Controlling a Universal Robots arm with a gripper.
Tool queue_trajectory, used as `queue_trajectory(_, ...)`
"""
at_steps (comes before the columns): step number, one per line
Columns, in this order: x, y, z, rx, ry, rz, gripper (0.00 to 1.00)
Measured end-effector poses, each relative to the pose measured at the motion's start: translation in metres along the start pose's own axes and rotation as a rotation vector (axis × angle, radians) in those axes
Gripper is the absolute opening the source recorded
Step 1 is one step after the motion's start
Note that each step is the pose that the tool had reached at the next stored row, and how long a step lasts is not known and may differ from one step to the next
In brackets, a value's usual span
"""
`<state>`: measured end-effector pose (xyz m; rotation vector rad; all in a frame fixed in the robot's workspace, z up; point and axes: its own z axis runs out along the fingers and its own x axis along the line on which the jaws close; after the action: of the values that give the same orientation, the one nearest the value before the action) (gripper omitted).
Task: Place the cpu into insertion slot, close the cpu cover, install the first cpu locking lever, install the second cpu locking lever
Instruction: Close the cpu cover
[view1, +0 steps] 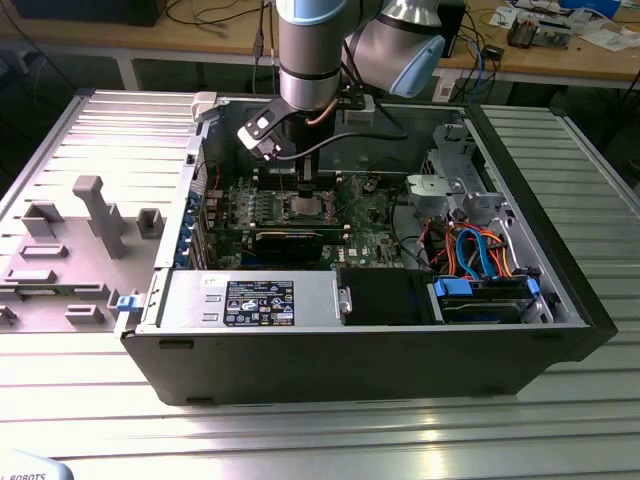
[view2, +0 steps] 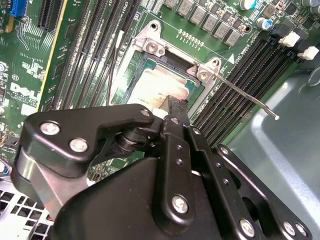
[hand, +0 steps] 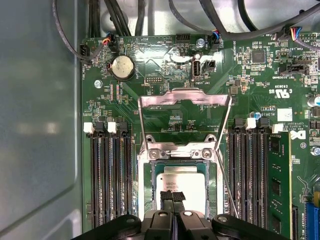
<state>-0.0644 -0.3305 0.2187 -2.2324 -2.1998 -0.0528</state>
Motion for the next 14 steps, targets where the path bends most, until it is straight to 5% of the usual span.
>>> queue_trajectory(14,0.0001,0.0000,-0.0026,0.0042,-0.0001,0.000,0.11)
